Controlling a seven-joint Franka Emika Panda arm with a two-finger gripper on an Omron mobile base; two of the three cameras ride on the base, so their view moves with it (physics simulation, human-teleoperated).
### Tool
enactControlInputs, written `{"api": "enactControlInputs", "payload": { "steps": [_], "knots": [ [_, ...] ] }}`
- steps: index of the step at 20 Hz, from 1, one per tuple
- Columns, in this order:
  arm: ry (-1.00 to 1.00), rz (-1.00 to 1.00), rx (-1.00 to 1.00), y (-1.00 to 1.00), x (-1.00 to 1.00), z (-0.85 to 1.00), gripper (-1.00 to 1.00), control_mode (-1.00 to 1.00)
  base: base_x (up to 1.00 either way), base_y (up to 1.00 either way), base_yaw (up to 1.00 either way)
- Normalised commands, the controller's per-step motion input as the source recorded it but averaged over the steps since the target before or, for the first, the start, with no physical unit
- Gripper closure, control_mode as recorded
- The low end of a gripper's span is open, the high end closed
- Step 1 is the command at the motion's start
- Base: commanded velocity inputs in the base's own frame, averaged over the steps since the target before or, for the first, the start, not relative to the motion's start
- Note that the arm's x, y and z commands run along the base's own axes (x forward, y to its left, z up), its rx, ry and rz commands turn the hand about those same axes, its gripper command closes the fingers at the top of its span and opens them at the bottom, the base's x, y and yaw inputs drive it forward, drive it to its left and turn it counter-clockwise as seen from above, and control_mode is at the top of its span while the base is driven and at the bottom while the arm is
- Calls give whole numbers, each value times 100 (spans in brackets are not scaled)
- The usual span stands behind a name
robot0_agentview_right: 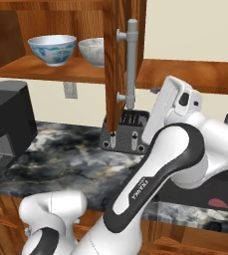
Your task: Open the cabinet. Pick the bowls from the counter and place them in the cabinet. Then close the cabinet.
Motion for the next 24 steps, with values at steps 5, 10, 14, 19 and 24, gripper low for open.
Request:
{"api": "enactControlInputs", "payload": {
  "steps": [5, 10, 14, 19, 24],
  "knots": [
    [0, 0, 0, 0, 14, 0, -100, -100, 0, 0, 0],
    [0, 0, 0, 13, 3, 1, -100, -100, 0, 0, 0],
    [0, 0, 0, 41, 7, 1, -100, -100, 0, 0, 0],
    [0, 0, 0, 43, 14, 1, -100, -100, 0, 0, 0],
    [-3, 0, 0, 50, 10, 15, -100, -100, 0, 0, 0]
  ]
}}
